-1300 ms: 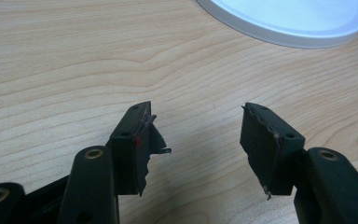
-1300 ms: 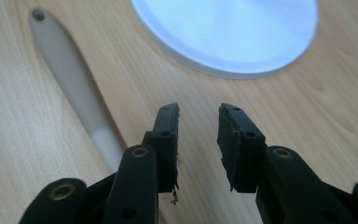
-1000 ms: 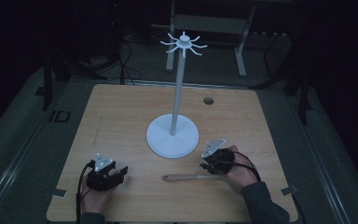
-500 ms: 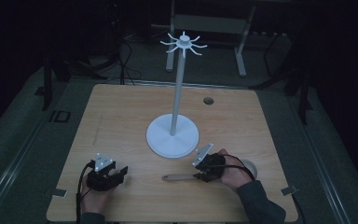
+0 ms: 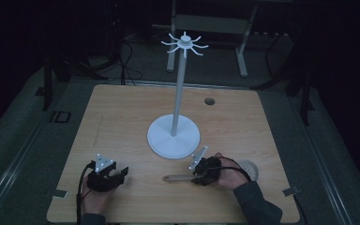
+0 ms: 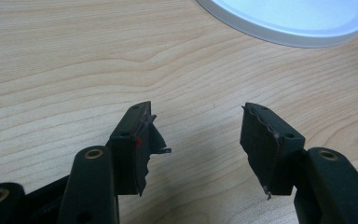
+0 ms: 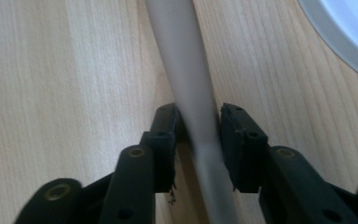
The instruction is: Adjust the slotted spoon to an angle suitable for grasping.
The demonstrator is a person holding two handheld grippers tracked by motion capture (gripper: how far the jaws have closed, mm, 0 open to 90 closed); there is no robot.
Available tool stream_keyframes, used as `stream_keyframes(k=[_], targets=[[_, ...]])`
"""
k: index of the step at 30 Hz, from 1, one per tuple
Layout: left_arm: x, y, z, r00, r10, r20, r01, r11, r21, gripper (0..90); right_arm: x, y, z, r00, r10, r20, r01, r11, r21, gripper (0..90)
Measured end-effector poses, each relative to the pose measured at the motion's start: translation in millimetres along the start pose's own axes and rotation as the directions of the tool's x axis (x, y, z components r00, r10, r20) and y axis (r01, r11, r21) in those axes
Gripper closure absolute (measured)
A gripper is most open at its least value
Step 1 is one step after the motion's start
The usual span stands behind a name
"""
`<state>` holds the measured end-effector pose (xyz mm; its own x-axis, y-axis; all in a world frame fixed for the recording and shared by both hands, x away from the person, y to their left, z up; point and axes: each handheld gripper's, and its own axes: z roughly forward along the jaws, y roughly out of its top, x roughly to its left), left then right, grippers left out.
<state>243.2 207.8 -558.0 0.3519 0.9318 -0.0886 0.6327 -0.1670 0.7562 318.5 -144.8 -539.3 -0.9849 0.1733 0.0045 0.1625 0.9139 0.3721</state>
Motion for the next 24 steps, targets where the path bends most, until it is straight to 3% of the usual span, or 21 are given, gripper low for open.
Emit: stream_keyframes(k=[4, 7, 9, 13, 16, 20, 24], targets=[[0.1, 0.0, -0.1, 1.0000, -0.001, 0.001, 0.001, 1.0000, 0.000, 44.3, -0.4, -0.2, -1.4, 0.9980, -0.010, 0.062, 0.011, 1.000, -0.011, 70.5], [0.2, 0.0, -0.2, 1.0000, -0.002, 0.001, 0.002, 1.0000, -0.001, 44.3, -7.2, -3.0, -7.7, 0.9934, 0.039, 0.108, -0.034, 0.998, -0.044, 72.0], [0.2, 0.0, 0.0, 1.0000, -0.001, 0.001, 0.001, 1.0000, 0.000, 44.3, -13.9, -6.3, -12.4, 0.9857, 0.083, 0.147, -0.074, 0.995, -0.070, 73.2], [-0.4, 0.1, 0.3, 1.0000, 0.002, 0.001, -0.002, 1.0000, 0.002, 44.3, -28.1, -12.1, -17.2, 0.9595, 0.192, 0.206, -0.179, 0.981, -0.080, 73.8], [-0.1, 0.1, 0.1, 1.0000, 0.001, 0.000, -0.001, 1.0000, 0.001, 44.3, -36.1, -14.3, -14.4, 0.9459, 0.243, 0.215, -0.234, 0.970, -0.066, 73.8], [-0.3, 0.1, 0.6, 1.0000, 0.003, 0.001, -0.003, 1.0000, 0.003, 44.3, -40.8, -14.6, -13.9, 0.9455, 0.265, 0.189, -0.258, 0.964, -0.058, 73.4], [-0.7, 0.2, 0.5, 1.0000, 0.005, 0.002, -0.005, 1.0000, 0.002, 44.3, -45.4, -10.1, -12.8, 0.9488, 0.260, 0.179, -0.261, 0.965, -0.021, 71.8]])
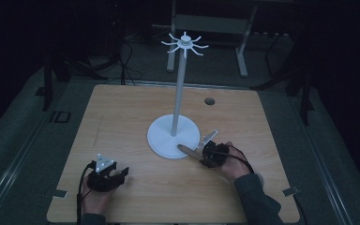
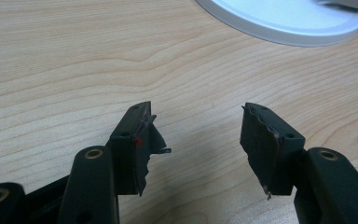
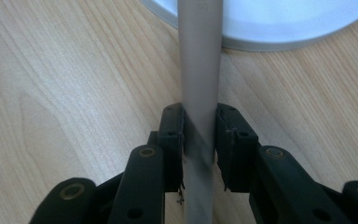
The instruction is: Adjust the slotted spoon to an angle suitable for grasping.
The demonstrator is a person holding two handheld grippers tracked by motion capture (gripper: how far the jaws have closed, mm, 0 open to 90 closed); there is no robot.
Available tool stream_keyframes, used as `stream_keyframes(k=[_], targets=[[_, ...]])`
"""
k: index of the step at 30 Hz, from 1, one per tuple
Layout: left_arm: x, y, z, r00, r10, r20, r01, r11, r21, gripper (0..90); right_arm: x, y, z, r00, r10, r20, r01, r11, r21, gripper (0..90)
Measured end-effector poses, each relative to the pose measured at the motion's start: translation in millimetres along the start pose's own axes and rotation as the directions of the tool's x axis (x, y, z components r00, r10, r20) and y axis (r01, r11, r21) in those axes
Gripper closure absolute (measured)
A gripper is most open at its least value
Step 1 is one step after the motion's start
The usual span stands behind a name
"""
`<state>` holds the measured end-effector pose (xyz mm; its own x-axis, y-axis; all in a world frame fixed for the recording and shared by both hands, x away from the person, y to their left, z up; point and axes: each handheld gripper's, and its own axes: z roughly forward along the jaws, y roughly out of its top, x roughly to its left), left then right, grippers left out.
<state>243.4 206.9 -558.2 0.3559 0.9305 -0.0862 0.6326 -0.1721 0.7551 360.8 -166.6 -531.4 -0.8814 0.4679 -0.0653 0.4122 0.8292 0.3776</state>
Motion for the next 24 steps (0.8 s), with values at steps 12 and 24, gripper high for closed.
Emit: stream_keyframes(k=[12, 24], targets=[[0.6, 0.1, -0.2, 1.0000, -0.002, 0.001, 0.002, 1.0000, 0.000, 44.3, -0.5, 10.3, 8.9, 0.9995, -0.027, -0.014, 0.028, 0.998, 0.059, 73.8], [-0.2, 0.3, 0.6, 1.0000, 0.001, 0.003, -0.001, 1.0000, 0.002, 44.3, -3.9, 8.1, -7.5, 0.9999, 0.001, 0.011, 0.000, 1.000, -0.032, 73.8]])
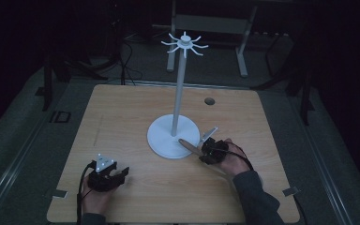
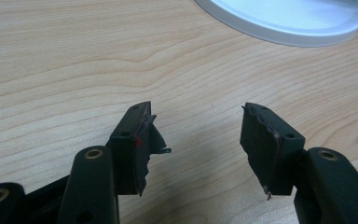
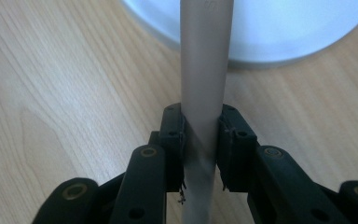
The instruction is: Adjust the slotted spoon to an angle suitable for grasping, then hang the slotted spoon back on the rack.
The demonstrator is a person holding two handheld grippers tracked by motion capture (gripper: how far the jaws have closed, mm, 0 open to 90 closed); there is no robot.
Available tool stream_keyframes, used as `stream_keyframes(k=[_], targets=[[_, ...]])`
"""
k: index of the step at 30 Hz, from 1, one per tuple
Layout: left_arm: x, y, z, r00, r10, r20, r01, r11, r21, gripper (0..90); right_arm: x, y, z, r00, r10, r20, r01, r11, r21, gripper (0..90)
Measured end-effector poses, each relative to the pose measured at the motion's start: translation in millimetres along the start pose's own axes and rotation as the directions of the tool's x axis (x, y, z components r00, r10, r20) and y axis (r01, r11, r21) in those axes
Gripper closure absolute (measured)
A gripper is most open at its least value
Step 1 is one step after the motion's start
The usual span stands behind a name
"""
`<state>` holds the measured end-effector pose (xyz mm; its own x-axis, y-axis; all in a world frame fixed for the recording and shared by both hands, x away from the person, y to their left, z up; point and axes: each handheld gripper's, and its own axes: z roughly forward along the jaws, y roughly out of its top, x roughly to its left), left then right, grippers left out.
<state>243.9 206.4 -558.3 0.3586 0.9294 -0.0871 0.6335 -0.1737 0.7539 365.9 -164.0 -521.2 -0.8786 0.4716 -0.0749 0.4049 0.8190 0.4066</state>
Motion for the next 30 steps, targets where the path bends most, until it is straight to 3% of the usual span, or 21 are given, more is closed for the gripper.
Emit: stream_keyframes(k=[3, 6, 9, 22, 30], targets=[[-0.2, -0.1, -0.2, 1.0000, 0.000, 0.000, 0.000, 1.0000, -0.002, 44.3, -0.8, 0.3, -3.1, 1.0000, 0.006, -0.003, -0.006, 1.000, -0.018, 73.8], [0.0, 0.1, 0.4, 1.0000, 0.000, 0.000, 0.000, 1.0000, 0.001, 44.3, -3.1, 0.7, -12.7, 0.9997, 0.021, 0.011, -0.020, 0.997, -0.080, 73.8], [-0.4, 0.0, 0.4, 1.0000, 0.003, -0.002, -0.003, 1.0000, 0.001, 44.3, -4.2, 0.8, -16.6, 0.9994, 0.033, 0.013, -0.031, 0.994, -0.108, 73.8], [-0.3, -0.1, -0.1, 1.0000, 0.000, -0.004, 0.000, 1.0000, -0.002, 44.3, -5.5, 4.6, -37.7, 0.9961, 0.074, 0.049, -0.059, 0.966, -0.251, 73.8], [0.1, 0.0, -0.8, 1.0000, -0.001, -0.004, 0.001, 1.0000, -0.006, 44.3, -3.7, 10.4, -45.3, 0.9936, 0.094, 0.063, -0.068, 0.940, -0.333, 73.8]])
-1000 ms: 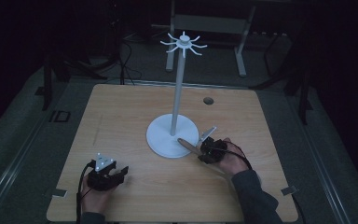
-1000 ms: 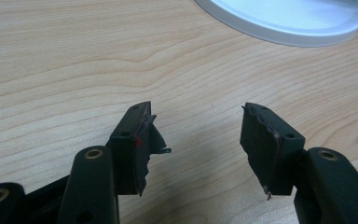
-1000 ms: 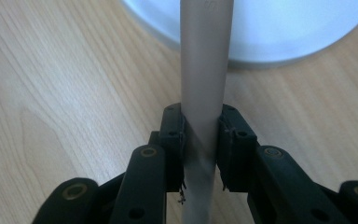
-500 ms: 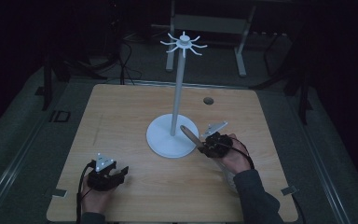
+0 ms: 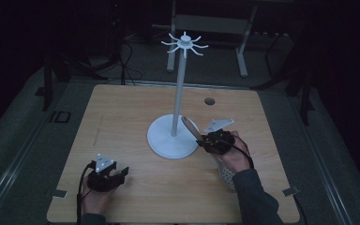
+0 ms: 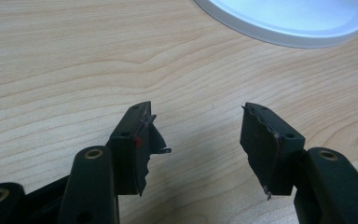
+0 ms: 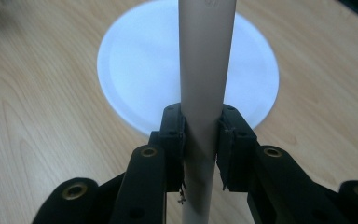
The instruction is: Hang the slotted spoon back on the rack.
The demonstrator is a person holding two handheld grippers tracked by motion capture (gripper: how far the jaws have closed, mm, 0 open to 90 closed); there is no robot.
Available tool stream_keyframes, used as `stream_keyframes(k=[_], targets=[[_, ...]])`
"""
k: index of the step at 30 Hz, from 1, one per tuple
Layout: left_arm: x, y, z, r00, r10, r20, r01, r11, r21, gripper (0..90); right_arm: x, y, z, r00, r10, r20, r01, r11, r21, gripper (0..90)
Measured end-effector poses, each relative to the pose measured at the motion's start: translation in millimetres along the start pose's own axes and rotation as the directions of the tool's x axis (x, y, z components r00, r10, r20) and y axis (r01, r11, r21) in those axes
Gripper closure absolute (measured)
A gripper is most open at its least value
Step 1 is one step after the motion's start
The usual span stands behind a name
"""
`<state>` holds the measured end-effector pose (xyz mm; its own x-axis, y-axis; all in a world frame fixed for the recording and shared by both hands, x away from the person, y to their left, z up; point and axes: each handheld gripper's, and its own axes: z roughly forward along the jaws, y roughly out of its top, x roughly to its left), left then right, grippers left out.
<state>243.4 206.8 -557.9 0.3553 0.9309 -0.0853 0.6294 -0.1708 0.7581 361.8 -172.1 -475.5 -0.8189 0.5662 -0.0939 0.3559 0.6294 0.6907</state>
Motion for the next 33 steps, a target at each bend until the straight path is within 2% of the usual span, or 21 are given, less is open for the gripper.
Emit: stream_keyframes(k=[6, 12, 17, 26, 33], targets=[[0.5, 0.0, -0.3, 1.0000, 0.007, -0.002, -0.007, 1.0000, 0.002, 44.3, 0.9, 6.2, -4.1, 0.9999, 0.010, 0.008, -0.010, 0.998, -0.057, 73.8], [0.6, -0.1, -0.4, 1.0000, 0.004, -0.002, -0.004, 1.0000, -0.001, 44.3, 3.2, 13.0, -10.0, 0.9991, 0.024, 0.036, -0.019, 0.991, -0.133, 73.8], [0.8, 0.0, -0.5, 1.0000, 0.006, -0.004, -0.006, 1.0000, -0.001, 44.3, 3.7, 16.4, -13.6, 0.9983, 0.035, 0.046, -0.026, 0.985, -0.171, 73.9], [1.1, 0.1, -0.9, 1.0000, 0.006, -0.004, -0.006, 1.0000, 0.000, 44.2, 4.1, 24.8, -23.4, 0.9958, 0.062, 0.067, -0.043, 0.966, -0.254, 73.9], [1.3, 0.1, -1.2, 1.0000, 0.001, -0.005, -0.001, 1.0000, -0.002, 44.2, 3.9, 29.6, -28.0, 0.9944, 0.075, 0.075, -0.050, 0.955, -0.291, 73.9]])
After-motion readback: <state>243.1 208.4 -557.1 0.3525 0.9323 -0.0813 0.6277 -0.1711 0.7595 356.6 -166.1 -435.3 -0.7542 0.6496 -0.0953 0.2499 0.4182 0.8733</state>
